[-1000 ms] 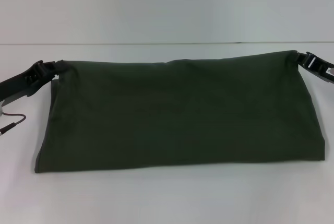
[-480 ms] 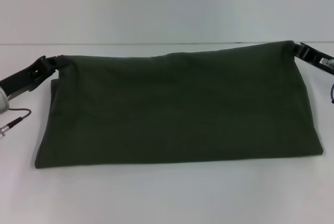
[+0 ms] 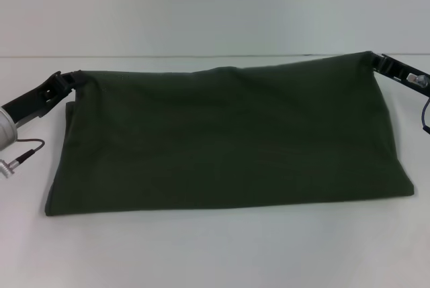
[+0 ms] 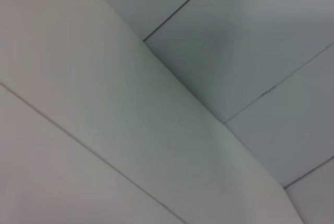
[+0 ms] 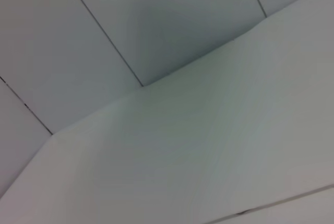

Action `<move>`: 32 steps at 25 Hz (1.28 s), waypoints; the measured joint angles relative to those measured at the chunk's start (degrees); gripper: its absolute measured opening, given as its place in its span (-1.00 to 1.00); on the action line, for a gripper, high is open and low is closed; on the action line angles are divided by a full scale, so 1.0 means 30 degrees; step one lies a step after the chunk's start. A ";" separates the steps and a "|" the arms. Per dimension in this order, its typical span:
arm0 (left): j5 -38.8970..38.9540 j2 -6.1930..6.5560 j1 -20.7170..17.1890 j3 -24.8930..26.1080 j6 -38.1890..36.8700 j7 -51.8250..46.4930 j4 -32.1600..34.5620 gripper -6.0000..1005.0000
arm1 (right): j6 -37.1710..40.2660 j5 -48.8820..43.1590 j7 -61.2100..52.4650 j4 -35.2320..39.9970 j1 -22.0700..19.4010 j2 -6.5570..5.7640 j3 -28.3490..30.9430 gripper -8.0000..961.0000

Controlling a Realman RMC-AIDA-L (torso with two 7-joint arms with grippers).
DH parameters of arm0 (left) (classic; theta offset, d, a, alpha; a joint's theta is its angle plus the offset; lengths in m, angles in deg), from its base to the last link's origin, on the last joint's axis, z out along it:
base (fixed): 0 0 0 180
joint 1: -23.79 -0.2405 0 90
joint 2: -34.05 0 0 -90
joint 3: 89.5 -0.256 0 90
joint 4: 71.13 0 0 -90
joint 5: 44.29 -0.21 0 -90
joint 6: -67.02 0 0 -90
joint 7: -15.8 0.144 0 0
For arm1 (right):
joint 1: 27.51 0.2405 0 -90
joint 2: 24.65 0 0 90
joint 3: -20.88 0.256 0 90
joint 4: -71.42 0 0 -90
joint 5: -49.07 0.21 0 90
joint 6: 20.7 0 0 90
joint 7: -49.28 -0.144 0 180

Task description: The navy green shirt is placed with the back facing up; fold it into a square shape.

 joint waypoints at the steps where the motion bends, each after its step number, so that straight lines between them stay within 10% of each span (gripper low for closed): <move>1: 0.0206 -0.0117 0.0000 0.0017 0.0208 0.0084 -0.0001 -0.88 | -0.0033 0.0207 0.0341 -0.0098 0.0004 0.0005 -0.0005 -0.91; 12: 0.1784 -0.0803 -0.0010 -0.0253 0.1796 0.1843 -0.0042 -0.81 | 0.0114 0.1281 0.2053 -0.0455 -0.0418 0.0010 0.0100 -0.48; 14: 0.1783 -0.0831 -0.0005 -0.0621 0.2180 0.1851 -0.0042 -0.62 | 0.0569 0.1481 0.2102 -0.0459 -0.0642 0.0009 0.0090 0.01; 18: 0.1806 -0.0799 -0.0112 -0.0772 0.2297 0.1706 -0.0039 -0.24 | 0.2486 0.2006 0.2891 -0.0375 -0.1400 -0.0002 0.0039 0.32; 25: 0.1823 0.0195 -0.0660 -0.0656 0.1723 0.1221 0.0179 0.37 | 0.7722 0.2213 0.4638 -0.0018 -0.3129 -0.0221 -0.0014 0.91; 32: 0.1523 0.1523 -0.1468 -0.2119 -0.1809 -0.0560 0.0312 0.68 | 1.1275 0.1539 0.8104 0.0135 -0.4310 -0.0300 -0.1984 0.90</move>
